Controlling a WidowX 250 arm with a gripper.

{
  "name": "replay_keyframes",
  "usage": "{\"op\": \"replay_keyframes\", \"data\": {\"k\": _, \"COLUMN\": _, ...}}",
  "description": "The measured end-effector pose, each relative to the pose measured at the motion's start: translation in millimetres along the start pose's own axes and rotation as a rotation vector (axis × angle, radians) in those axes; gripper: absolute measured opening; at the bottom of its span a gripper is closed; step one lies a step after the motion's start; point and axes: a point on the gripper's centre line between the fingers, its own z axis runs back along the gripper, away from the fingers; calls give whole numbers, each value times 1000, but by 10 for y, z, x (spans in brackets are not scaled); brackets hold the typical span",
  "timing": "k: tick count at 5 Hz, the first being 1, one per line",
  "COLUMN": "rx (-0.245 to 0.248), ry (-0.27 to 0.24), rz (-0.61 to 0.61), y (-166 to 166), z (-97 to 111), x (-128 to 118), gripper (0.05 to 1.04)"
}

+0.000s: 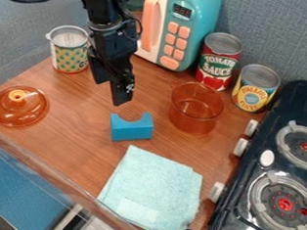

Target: Move the blue object to the upper left of table

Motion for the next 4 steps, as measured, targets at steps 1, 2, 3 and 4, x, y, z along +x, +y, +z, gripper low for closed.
{"op": "replay_keyframes", "data": {"k": 1, "rx": -16, "ry": 24, "rz": 4, "y": -17, "z": -73, "x": -41, "gripper": 1001}}
{"op": "replay_keyframes", "data": {"k": 2, "rx": -23, "ry": 63, "rz": -86, "y": -158, "z": -164, "x": -41, "gripper": 1001}}
{"op": "replay_keyframes", "data": {"k": 3, "rx": -36, "ry": 64, "rz": -152, "y": -287, "z": -246, "x": -2, "gripper": 1001}}
{"op": "replay_keyframes", "data": {"k": 4, "rx": 3, "ry": 127, "rz": -217, "y": -424, "z": -414, "x": 26, "gripper": 1001}}
